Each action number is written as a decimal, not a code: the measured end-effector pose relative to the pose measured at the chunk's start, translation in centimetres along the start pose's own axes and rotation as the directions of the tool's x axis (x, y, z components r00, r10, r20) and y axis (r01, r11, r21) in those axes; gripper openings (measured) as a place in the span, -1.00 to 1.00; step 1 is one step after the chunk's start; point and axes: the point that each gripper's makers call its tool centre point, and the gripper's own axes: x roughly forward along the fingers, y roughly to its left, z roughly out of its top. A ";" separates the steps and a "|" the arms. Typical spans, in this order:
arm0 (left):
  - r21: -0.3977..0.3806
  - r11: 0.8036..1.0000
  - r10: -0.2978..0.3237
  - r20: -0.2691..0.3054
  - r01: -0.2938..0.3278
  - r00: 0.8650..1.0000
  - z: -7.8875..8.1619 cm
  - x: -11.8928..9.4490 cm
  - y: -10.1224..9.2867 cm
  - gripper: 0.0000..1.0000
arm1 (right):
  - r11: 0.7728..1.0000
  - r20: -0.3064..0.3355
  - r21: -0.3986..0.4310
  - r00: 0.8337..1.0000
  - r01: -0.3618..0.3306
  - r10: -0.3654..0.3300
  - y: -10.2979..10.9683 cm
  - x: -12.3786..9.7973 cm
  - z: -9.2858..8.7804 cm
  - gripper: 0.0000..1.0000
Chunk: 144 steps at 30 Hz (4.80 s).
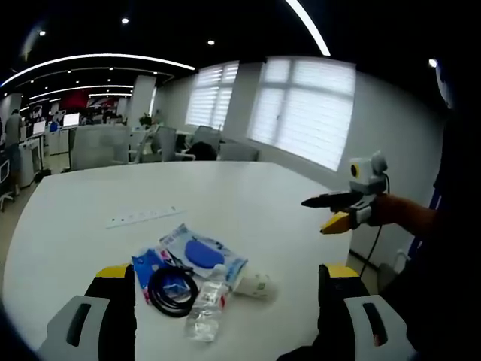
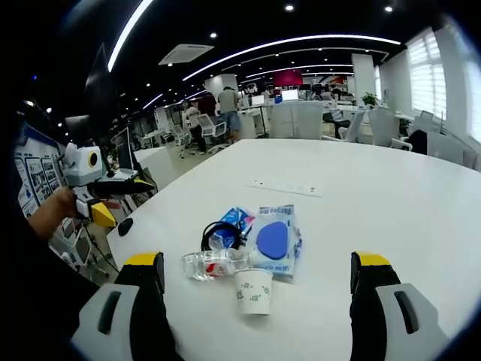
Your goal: Arrange the tabletop items into an orderly group along one side of the table until the central work area is clear of visible clutter.
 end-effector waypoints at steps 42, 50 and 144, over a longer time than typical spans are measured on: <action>0.118 0.959 -0.236 -0.165 0.257 0.958 -2.6 7.0 -2.8 0.65 | 1.000 -0.018 0.005 1.000 0.024 -0.024 0.4 0.2 -2.3 0.99; 0.147 0.952 -0.238 -0.206 0.270 0.949 -2.9 8.6 -3.0 0.55 | 0.999 -0.015 0.013 0.999 0.031 -0.031 0.5 0.5 -2.8 0.99; 0.234 0.926 -0.099 -0.605 0.296 0.790 -8.8 19.2 -2.0 -0.65 | 0.994 -0.045 0.084 0.997 0.069 -0.065 -0.2 -0.7 -7.0 0.95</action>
